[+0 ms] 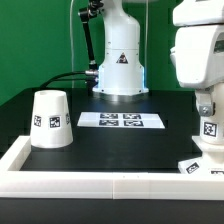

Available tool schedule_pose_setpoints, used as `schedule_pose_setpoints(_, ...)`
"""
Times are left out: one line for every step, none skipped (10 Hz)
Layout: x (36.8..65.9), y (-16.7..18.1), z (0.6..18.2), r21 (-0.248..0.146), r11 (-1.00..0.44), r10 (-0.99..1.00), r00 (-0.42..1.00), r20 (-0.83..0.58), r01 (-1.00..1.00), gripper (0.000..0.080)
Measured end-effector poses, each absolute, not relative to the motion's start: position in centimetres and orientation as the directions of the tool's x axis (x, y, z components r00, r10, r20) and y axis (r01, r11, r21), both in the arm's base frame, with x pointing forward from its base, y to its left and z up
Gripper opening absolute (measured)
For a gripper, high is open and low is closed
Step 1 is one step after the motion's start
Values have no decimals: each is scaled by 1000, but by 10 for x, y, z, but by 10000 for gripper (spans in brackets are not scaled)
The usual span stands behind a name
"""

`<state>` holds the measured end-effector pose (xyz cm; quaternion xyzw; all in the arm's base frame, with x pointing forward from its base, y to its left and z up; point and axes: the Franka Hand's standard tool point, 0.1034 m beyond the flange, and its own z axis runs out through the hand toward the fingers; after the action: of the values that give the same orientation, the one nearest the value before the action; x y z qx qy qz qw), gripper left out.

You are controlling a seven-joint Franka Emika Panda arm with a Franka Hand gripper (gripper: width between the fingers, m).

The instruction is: Assemble lamp

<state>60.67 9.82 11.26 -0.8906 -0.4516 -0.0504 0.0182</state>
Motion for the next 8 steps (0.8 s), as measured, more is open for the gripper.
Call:
schedule_pose_setpoints(607,98,113,13,-592,802,587,106,806,577)
schedule_pose_setpoints(607,98,113,13,-592,802,588,106,806,578)
schedule_pose_setpoints(607,96,112,11,-604,793,600,107,797,578)
schedule_pose_setpoints(608,90,113,12,-617,783,612,108,787,578)
schedule_pose_setpoints(607,91,113,18,-710,700,703,130,704,578)
schedule_pose_setpoints(603,94,112,6,-807,585,799,143,590,578)
schedule_pose_setpoints(604,95,112,-4,-866,493,856,153,500,578)
schedule_pose_setpoints(604,95,112,-15,-903,422,893,157,430,580)
